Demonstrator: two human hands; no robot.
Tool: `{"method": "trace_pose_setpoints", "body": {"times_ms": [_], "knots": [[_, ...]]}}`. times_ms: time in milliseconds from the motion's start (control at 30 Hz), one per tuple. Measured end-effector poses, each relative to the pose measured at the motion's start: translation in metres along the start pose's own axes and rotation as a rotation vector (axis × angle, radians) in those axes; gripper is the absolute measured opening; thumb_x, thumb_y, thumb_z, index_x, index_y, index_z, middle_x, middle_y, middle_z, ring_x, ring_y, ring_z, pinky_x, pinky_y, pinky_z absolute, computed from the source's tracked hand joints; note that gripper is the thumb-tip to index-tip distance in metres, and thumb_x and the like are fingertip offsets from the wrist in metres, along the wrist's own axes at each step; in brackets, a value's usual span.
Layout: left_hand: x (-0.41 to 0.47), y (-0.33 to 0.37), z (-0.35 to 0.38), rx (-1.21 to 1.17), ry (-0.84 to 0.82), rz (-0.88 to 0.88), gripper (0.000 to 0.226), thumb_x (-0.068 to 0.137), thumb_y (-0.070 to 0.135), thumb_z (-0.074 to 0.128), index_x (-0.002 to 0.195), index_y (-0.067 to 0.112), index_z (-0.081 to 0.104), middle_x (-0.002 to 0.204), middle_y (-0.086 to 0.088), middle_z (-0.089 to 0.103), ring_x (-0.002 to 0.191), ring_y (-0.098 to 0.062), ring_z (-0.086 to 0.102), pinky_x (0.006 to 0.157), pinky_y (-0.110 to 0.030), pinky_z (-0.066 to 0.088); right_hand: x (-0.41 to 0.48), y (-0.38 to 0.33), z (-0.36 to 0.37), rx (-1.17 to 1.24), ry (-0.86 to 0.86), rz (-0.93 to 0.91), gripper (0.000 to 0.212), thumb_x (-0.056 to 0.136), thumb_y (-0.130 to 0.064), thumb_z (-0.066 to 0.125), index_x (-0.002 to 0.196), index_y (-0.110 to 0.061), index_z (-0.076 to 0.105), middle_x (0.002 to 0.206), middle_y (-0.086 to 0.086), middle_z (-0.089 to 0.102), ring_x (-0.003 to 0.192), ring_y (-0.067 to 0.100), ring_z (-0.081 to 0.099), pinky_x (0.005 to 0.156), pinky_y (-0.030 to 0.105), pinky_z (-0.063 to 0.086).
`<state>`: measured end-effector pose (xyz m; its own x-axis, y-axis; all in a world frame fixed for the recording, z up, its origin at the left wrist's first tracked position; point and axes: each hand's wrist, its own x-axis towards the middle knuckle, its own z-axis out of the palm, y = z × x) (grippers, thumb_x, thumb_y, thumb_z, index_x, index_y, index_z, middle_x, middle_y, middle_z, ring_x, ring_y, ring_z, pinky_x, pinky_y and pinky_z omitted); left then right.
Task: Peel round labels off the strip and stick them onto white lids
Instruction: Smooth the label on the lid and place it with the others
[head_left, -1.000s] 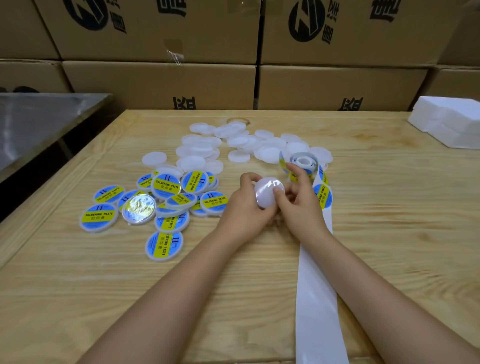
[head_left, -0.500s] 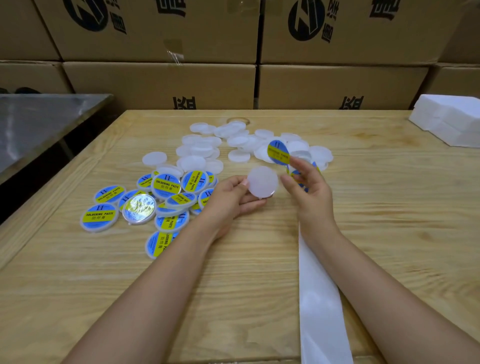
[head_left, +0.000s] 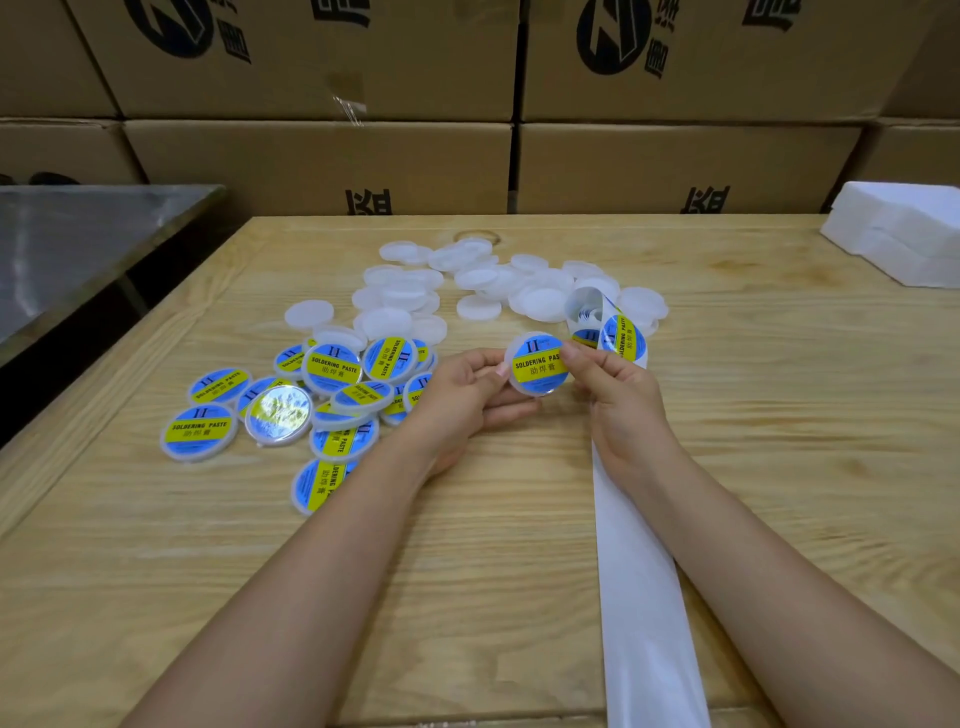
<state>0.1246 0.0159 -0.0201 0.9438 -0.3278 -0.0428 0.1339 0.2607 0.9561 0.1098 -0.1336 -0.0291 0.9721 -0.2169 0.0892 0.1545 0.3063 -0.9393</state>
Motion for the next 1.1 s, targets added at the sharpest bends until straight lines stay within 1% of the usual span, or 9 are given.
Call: {"method": "trace_pose_setpoints", "body": {"times_ms": [133,200,333,533,700,800,933,1000,1100], "knots": [[-0.0004,0.0016,0.0003,-0.018,-0.024,-0.015,0.019,0.099,0.003,0.037,0.103,0.002,0.056,0.1,-0.016,0.067,0.089,-0.023,0.068,0.079,-0.032,0.058,-0.0004,0.0004,-0.0008,0.007,0.027,0.004,0.012,0.085,-0.012,0.064,0.073,-0.013,0.064,0.058,-0.017,0.063,0.059,-0.007,0.055,0.07,0.016,0.038],[-0.0005,0.002,0.0002,-0.024,-0.036,-0.022,0.018,0.099,0.003,0.037,0.104,0.002,0.055,0.1,-0.016,0.067,0.091,-0.025,0.067,0.079,-0.032,0.058,-0.0004,0.0006,-0.0006,0.004,0.03,-0.001,0.015,0.085,-0.011,0.064,0.07,-0.013,0.063,0.056,-0.017,0.061,0.06,-0.006,0.055,0.073,0.017,0.038],[-0.0001,0.0017,-0.0004,-0.031,-0.049,-0.029,0.018,0.099,0.004,0.037,0.101,0.003,0.055,0.098,-0.014,0.068,0.089,-0.022,0.069,0.078,-0.031,0.058,0.0007,0.001,-0.0004,0.015,0.035,0.008,0.016,0.083,-0.013,0.067,0.067,-0.015,0.066,0.066,-0.01,0.067,0.069,-0.001,0.059,0.082,0.023,0.041],[0.0003,0.0004,0.001,-0.018,-0.052,-0.022,0.014,0.098,0.005,0.041,0.098,0.004,0.055,0.09,-0.009,0.071,0.082,-0.019,0.071,0.075,-0.028,0.058,0.0024,0.0043,-0.0008,0.022,0.064,0.006,0.015,0.081,-0.013,0.069,0.066,-0.015,0.068,0.081,0.001,0.073,0.087,0.014,0.065,0.092,0.03,0.046],[0.0001,0.0004,0.0013,-0.02,-0.049,-0.026,0.013,0.098,0.006,0.042,0.098,0.005,0.056,0.088,-0.008,0.072,0.082,-0.019,0.071,0.074,-0.028,0.058,0.002,0.0047,0.0004,0.0,0.071,-0.027,0.02,0.08,-0.011,0.07,0.062,-0.018,0.066,0.075,-0.004,0.071,0.081,0.011,0.065,0.085,0.026,0.047],[0.0005,0.0009,0.0018,-0.021,-0.043,-0.033,0.013,0.098,0.006,0.043,0.097,0.005,0.056,0.083,-0.006,0.073,0.081,-0.018,0.071,0.072,-0.027,0.058,0.0,0.0053,0.0013,-0.042,0.093,-0.049,0.017,0.079,-0.012,0.072,0.064,-0.017,0.065,0.072,-0.004,0.07,0.077,0.012,0.064,0.079,0.025,0.048],[0.0005,0.0007,0.004,-0.03,-0.033,-0.05,0.011,0.097,0.004,0.045,0.097,0.003,0.056,0.082,-0.007,0.073,0.078,-0.018,0.072,0.07,-0.026,0.058,-0.0024,0.0058,0.0008,-0.195,0.179,-0.096,0.013,0.078,-0.015,0.074,0.068,-0.015,0.066,0.07,-0.006,0.068,0.074,0.01,0.062,0.076,0.025,0.049],[0.0,0.0003,0.0053,-0.029,-0.034,-0.053,0.011,0.096,0.003,0.045,0.096,0.002,0.056,0.081,-0.008,0.073,0.077,-0.018,0.072,0.069,-0.026,0.058,-0.0031,0.0055,0.0004,-0.235,0.197,-0.115,0.012,0.079,-0.015,0.074,0.07,-0.013,0.065,0.072,-0.004,0.068,0.073,0.008,0.062,0.075,0.023,0.049],[0.0004,0.0001,0.0056,-0.031,-0.03,-0.056,0.013,0.097,0.003,0.044,0.097,0.002,0.057,0.082,-0.008,0.073,0.077,-0.018,0.072,0.071,-0.027,0.059,-0.0033,0.0041,0.0015,-0.23,0.195,-0.108,0.012,0.079,-0.014,0.073,0.072,-0.01,0.065,0.073,-0.003,0.068,0.071,0.006,0.062,0.072,0.018,0.049]]}}
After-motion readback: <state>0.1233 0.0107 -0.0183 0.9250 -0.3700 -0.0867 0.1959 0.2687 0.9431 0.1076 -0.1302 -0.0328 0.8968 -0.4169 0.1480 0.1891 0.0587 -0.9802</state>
